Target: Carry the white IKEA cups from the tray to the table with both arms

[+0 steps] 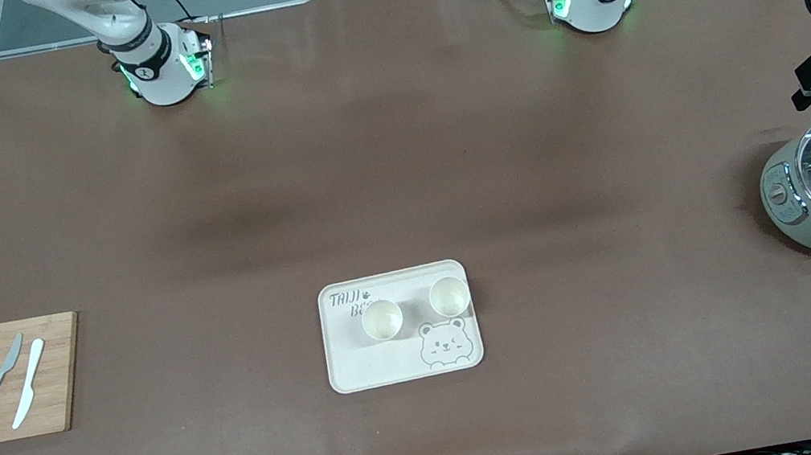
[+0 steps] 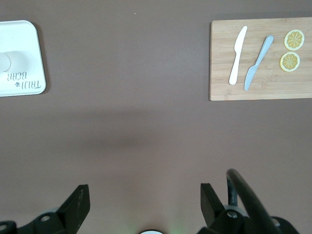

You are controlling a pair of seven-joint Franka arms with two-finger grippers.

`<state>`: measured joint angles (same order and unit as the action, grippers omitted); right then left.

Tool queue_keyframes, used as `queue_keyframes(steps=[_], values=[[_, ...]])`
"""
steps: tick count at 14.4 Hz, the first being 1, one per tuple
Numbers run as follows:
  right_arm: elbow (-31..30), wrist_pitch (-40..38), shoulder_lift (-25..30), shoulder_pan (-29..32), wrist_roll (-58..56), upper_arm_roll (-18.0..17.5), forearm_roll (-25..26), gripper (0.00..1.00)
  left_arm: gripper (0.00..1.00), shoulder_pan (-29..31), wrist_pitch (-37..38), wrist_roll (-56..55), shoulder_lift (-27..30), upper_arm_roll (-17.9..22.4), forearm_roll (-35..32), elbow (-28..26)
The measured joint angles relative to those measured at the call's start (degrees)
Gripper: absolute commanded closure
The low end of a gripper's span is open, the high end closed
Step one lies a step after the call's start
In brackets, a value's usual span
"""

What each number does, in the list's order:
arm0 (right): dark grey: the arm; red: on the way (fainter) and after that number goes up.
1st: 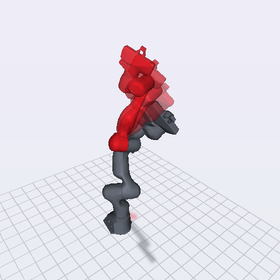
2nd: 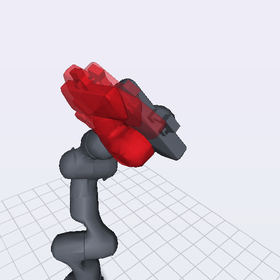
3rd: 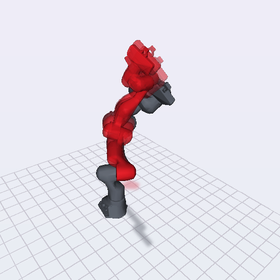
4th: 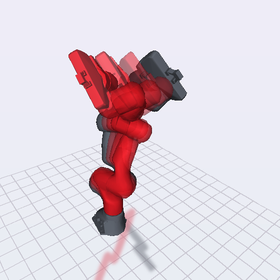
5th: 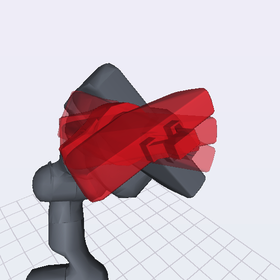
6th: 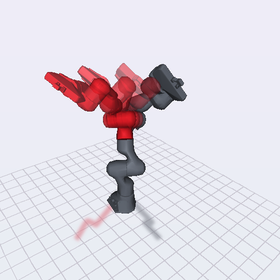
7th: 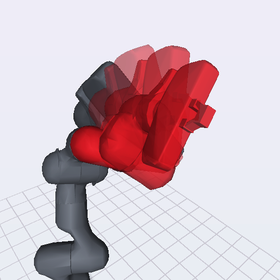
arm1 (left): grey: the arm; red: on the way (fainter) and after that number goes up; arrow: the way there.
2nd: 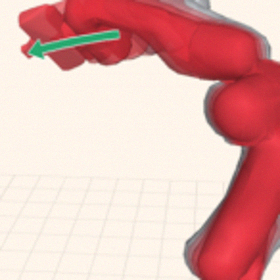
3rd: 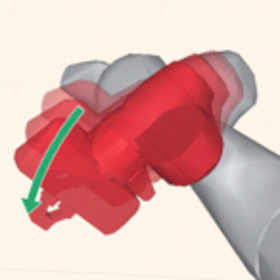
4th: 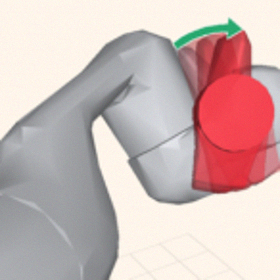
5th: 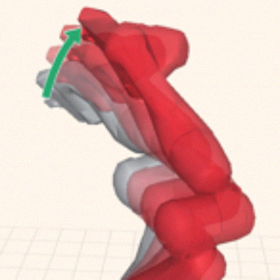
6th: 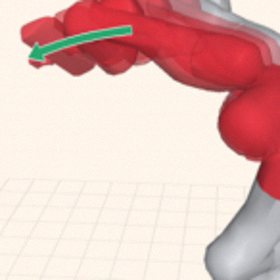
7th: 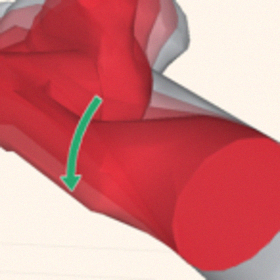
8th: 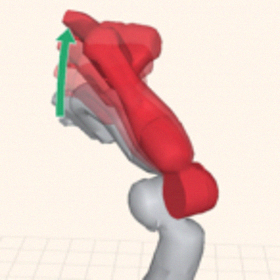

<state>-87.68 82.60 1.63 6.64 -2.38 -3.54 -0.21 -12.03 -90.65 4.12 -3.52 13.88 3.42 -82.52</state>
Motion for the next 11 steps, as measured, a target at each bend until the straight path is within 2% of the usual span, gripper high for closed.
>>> queue_keyframes(steps=[8, 11], values=[[0.01, 0.82, -0.45, -0.44, -0.03, -0.18, -0.81, 0.00, 0.00, 0.19, 0.51, 0.07, -0.86, 0.02, -0.60, -0.04], [-0.06, 8.80, -2.76, -4.48, 1.91, -0.60, -1.75, 0.00, 0.00, 0.36, 1.87, 0.07, -1.38, 0.10, -0.64, -0.95]])
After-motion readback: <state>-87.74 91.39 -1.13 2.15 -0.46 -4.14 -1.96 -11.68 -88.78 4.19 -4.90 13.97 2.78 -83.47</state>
